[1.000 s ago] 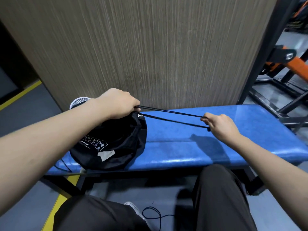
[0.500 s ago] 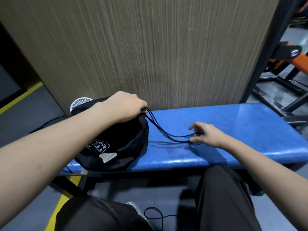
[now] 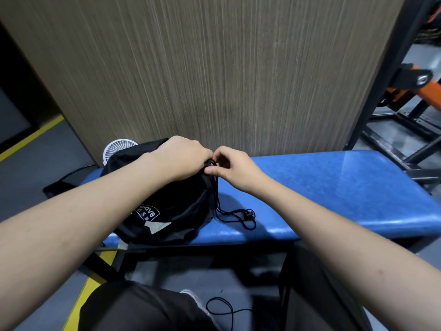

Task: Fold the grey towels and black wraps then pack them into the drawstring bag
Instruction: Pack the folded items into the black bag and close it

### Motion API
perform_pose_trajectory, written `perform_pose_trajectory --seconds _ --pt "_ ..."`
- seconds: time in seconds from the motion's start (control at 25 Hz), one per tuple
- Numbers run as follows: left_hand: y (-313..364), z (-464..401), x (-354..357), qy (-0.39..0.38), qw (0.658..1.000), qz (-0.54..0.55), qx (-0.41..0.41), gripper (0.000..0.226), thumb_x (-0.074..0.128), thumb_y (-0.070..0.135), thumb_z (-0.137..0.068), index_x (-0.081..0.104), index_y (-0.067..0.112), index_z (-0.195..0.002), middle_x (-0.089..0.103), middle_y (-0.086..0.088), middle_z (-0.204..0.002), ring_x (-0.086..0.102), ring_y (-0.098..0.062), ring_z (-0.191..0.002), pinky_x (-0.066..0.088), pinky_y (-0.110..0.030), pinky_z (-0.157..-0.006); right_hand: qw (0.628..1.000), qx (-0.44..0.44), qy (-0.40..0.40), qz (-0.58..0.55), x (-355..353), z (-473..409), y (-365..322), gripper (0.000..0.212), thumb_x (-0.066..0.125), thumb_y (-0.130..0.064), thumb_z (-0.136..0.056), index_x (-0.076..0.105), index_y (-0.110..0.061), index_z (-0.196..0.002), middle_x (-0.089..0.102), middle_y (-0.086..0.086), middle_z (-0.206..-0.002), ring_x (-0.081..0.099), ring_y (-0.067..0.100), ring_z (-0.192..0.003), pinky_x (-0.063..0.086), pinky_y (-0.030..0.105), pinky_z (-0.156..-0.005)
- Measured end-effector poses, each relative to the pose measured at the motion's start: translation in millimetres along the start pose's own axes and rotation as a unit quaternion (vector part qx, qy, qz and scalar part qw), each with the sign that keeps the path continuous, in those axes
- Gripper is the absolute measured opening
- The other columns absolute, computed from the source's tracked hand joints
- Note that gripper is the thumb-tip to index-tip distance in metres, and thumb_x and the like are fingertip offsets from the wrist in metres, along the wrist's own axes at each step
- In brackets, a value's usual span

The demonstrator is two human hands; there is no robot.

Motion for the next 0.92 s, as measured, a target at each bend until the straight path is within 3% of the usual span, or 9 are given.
perform_pose_trajectory --seconds 0.08,0.2,0.28,0.36,0.44,0.52,0.64,0.76,0.92 --pt "0 2 2 0.008 1.0 0.001 0.005 0.028 0.034 0.035 -0.104 0.056 0.025 -0.119 0.067 -0.005 -0.112 0.065 -0.029 -0.102 0.046 -0.037 -0.075 1.0 0.01 0.003 -0.006 2 -1 1 0.019 0.074 -0.021 -0.088 0.056 -0.017 -0.083 0.055 -0.008 -0.068 0.046 0.009 -0.064 0.039 0.026 -0.064" --pt "-1 3 5 0.02 1.0 0.013 0.007 0.027 0.033 0.035 -0.104 0.055 0.024 -0.114 0.066 -0.005 -0.111 0.065 -0.029 -0.1 0.044 -0.036 -0.073 0.999 0.019 -0.014 -0.021 1 3 -3 0.011 0.063 -0.015 -0.096 0.058 -0.015 -0.086 0.06 -0.001 -0.065 0.051 0.01 -0.059 0.039 0.022 -0.059" --pt "-2 4 6 0.03 0.999 0.02 0.008 0.028 0.033 0.038 -0.104 0.055 0.024 -0.112 0.066 -0.005 -0.109 0.064 -0.028 -0.099 0.042 -0.035 -0.072 1.0 0.022 -0.01 0.009 0 5 -2 0.014 0.058 -0.018 -0.099 0.064 -0.012 -0.089 0.058 0.001 -0.063 0.053 0.016 -0.059 0.042 0.03 -0.059" --pt "-3 5 5 0.043 0.999 0.031 0.011 0.031 0.033 0.044 -0.103 0.056 0.024 -0.111 0.066 -0.004 -0.108 0.064 -0.028 -0.098 0.046 -0.035 -0.075 0.991 0.004 0.003 0.133 -2 6 -1 0.024 0.049 -0.028 -0.104 0.064 -0.011 -0.096 0.059 0.002 -0.068 0.051 0.025 -0.067 0.041 0.035 -0.062" --pt "-2 6 6 0.048 0.998 0.038 0.017 0.034 0.034 0.048 -0.102 0.056 0.023 -0.106 0.067 -0.003 -0.105 0.064 -0.028 -0.097 0.048 -0.036 -0.076 0.953 -0.041 0.017 0.301 0 9 -1 0.027 0.039 -0.033 -0.107 0.056 -0.013 -0.101 0.065 0.006 -0.077 0.054 0.035 -0.071 0.041 0.039 -0.06" --pt "2 6 8 0.048 0.997 0.046 0.027 0.037 0.033 0.052 -0.102 0.055 0.022 -0.101 0.067 -0.002 -0.102 0.064 -0.027 -0.096 0.047 -0.036 -0.076 0.927 -0.077 0.019 0.368 0 14 0 0.023 0.035 -0.03 -0.107 0.05 -0.014 -0.1 0.065 0.006 -0.078 0.051 0.038 -0.068 0.031 0.038 -0.053" --pt "7 9 10 0.058 0.996 0.054 0.042 0.037 0.03 0.055 -0.102 0.048 0.025 -0.092 0.067 0.0 -0.099 0.064 -0.027 -0.094 0.046 -0.036 -0.075 0.902 -0.131 0.049 0.408 -6 21 -3 0.009 0.053 -0.015 -0.099 0.049 -0.016 -0.091 0.056 0.004 -0.061 0.037 0.033 -0.053 0.012 0.031 -0.044" --pt "14 10 12 0.053 0.995 0.069 0.052 0.034 0.03 0.057 -0.102 0.04 0.028 -0.087 0.068 0.0 -0.099 0.065 -0.028 -0.092 0.044 -0.034 -0.074 0.892 -0.135 0.047 0.43 -12 28 0 0.024 0.075 -0.008 -0.08 0.052 -0.015 -0.078 0.036 -0.002 -0.044 0.023 0.028 -0.042 0.0 0.021 -0.046" --pt "13 3 11 0.073 0.994 0.059 0.057 0.035 0.029 0.057 -0.101 0.045 0.028 -0.089 0.069 0.001 -0.1 0.066 -0.028 -0.092 0.05 -0.036 -0.08 0.887 -0.148 0.065 0.432 -26 35 6 0.025 0.074 0.0 -0.071 0.054 -0.015 -0.076 0.044 -0.003 -0.043 0.022 0.027 -0.041 -0.001 0.018 -0.049"
Point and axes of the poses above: each hand's wrist, its own z-axis away from the middle knuckle, its own x-axis out of the palm, y = z × x, the point moved 6 cm from there along -z, towards the middle knuckle
